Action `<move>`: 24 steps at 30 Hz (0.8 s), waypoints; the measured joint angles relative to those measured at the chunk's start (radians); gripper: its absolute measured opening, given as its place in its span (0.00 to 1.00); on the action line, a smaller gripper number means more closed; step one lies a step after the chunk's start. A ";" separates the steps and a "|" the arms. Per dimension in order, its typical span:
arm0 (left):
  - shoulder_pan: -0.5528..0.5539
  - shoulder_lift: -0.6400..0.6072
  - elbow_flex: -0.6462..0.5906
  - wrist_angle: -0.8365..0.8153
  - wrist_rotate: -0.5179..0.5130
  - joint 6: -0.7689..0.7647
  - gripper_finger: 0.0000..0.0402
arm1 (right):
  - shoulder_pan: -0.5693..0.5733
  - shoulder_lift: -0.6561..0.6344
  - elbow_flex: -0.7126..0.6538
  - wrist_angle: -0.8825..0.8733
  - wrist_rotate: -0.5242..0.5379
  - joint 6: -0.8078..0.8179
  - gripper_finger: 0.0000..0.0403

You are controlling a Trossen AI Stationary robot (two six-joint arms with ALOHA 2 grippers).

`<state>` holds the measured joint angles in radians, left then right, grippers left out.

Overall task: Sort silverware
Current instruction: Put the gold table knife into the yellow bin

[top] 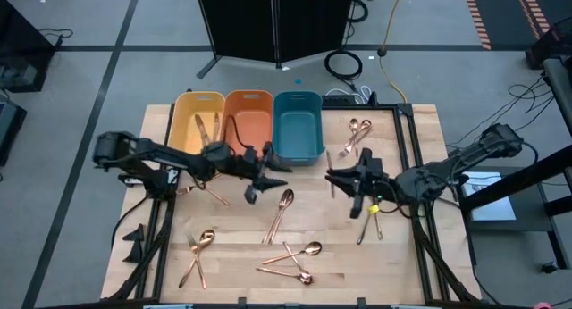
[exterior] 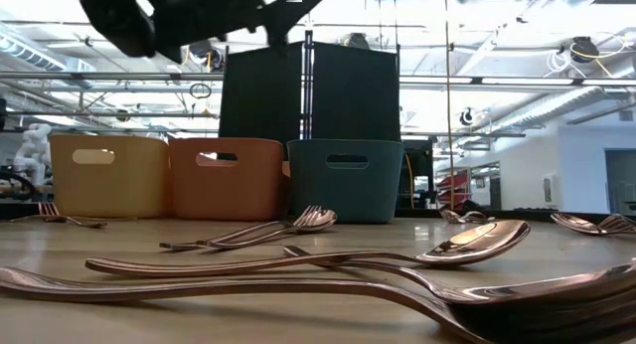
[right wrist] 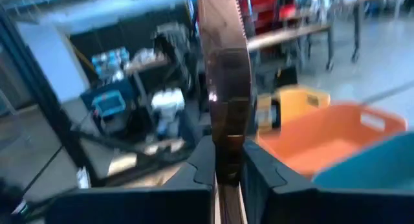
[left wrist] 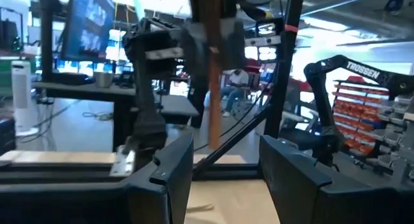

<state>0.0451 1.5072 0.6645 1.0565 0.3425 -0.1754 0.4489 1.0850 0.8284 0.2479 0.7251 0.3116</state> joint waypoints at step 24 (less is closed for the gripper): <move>-0.038 0.175 0.175 -0.011 -0.066 0.027 0.43 | -0.162 0.252 -0.001 0.379 -0.156 -0.059 0.05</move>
<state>0.0066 1.6817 0.8398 1.0460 0.2763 -0.1486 0.2871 1.3373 0.8272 0.6265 0.5694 0.2527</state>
